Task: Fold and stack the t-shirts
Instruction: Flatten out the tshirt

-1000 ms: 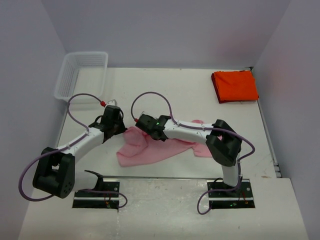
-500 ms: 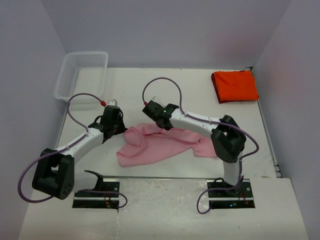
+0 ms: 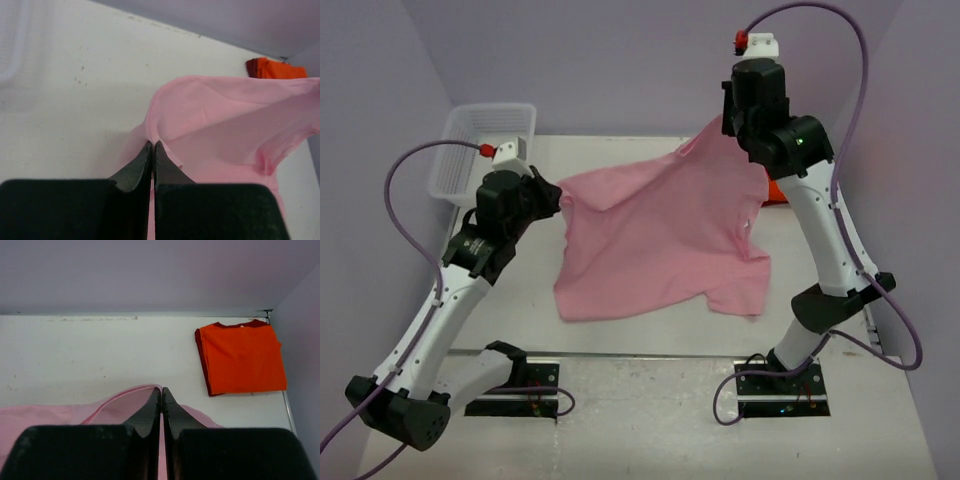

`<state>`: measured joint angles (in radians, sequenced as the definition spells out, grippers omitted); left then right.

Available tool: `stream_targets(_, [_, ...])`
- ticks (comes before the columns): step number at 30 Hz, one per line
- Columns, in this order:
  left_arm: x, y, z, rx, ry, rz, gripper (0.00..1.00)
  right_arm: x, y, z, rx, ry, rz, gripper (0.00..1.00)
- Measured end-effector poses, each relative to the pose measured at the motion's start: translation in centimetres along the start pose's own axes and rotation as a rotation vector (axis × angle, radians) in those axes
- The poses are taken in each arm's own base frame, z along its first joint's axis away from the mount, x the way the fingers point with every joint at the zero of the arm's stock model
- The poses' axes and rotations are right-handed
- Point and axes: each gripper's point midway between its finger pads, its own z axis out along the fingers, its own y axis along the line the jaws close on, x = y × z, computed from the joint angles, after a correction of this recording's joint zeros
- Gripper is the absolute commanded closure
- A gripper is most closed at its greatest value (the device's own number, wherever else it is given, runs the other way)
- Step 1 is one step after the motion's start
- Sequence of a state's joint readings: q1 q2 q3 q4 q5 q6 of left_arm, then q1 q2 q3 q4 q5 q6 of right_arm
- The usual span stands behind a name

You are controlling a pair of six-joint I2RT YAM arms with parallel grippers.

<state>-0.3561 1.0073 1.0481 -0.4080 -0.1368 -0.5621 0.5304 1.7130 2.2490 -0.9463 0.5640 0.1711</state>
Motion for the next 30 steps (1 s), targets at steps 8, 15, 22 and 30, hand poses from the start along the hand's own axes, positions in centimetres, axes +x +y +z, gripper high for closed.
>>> stream_targets(8, [-10.3, -4.3, -5.5, 0.056, -0.146, 0.037, 1.00, -0.4, -2.4, -2.0, -0.033, 0.032, 0.006, 1.00])
stream_targets(15, [-15.8, -4.4, -9.0, -0.042, -0.211, 0.058, 1.00, -0.1, -3.9, -3.0, -0.016, 0.051, 0.006, 1.00])
stream_targets(22, [-14.8, -2.8, -9.5, -0.118, -0.162, 0.108, 1.00, -3.3, -6.6, -9.4, -0.052, -0.086, 0.078, 1.00])
stream_targets(30, [-14.6, -5.5, -14.3, 0.105, -0.205, 0.157, 1.00, -6.7, -10.3, -21.5, -0.188, -0.333, 0.185, 1.00])
